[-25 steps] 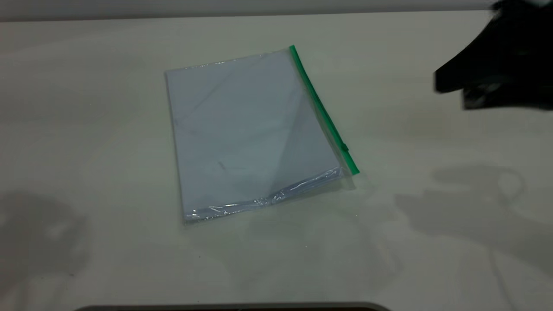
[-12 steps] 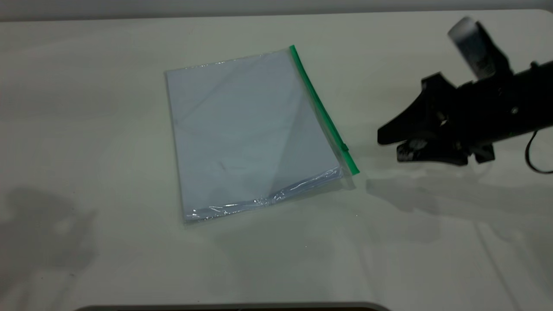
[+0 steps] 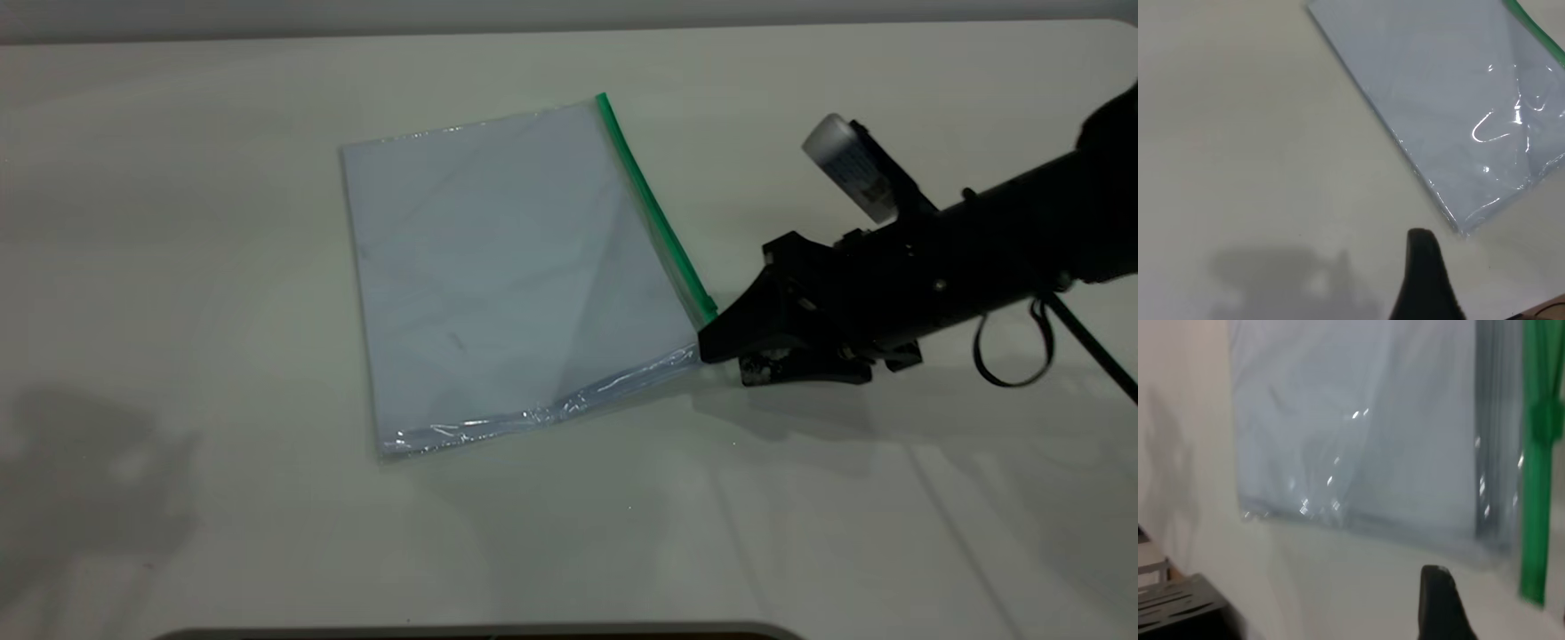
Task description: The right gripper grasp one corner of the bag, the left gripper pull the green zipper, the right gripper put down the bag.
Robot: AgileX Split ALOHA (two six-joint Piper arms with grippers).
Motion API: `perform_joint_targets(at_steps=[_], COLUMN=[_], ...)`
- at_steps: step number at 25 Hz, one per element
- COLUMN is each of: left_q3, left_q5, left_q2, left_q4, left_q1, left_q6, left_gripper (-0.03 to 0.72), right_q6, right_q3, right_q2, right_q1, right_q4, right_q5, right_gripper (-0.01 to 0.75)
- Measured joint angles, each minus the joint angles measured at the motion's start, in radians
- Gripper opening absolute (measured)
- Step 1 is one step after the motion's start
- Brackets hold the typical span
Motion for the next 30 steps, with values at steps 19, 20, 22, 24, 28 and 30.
perform_joint_targets(at_steps=[19, 20, 22, 24, 28, 30], left_q3=[0.0, 0.0, 0.0, 0.0, 0.0, 0.0], left_q5=[0.005, 0.005, 0.005, 0.005, 0.005, 0.005], left_q2=[0.0, 0.0, 0.0, 0.0, 0.0, 0.0], left_q4=[-0.001, -0.001, -0.001, -0.001, -0.001, -0.001], left_q1=[0.0, 0.0, 0.0, 0.0, 0.0, 0.0], left_q6=[0.005, 0.005, 0.005, 0.005, 0.005, 0.004], left_gripper=[0.586, 0.586, 0.586, 0.586, 0.586, 0.586], right_q6=[0.078, 0.081, 0.082, 0.082, 0.082, 0.086], right_q3=[-0.125, -0.125, -0.127, -0.13, -0.131, -0.131], right_q2=[0.076, 0.076, 0.076, 0.076, 0.076, 0.076], right_q1=[0.062, 0.071, 0.085, 0.093, 0.092, 0.092], right_q4=[0.0, 0.0, 0.0, 0.0, 0.0, 0.0], right_q5=[0.021, 0.021, 0.021, 0.021, 0.025, 0.038], right_gripper=[0.464, 0.455, 0.419, 0.359, 0.141, 0.041])
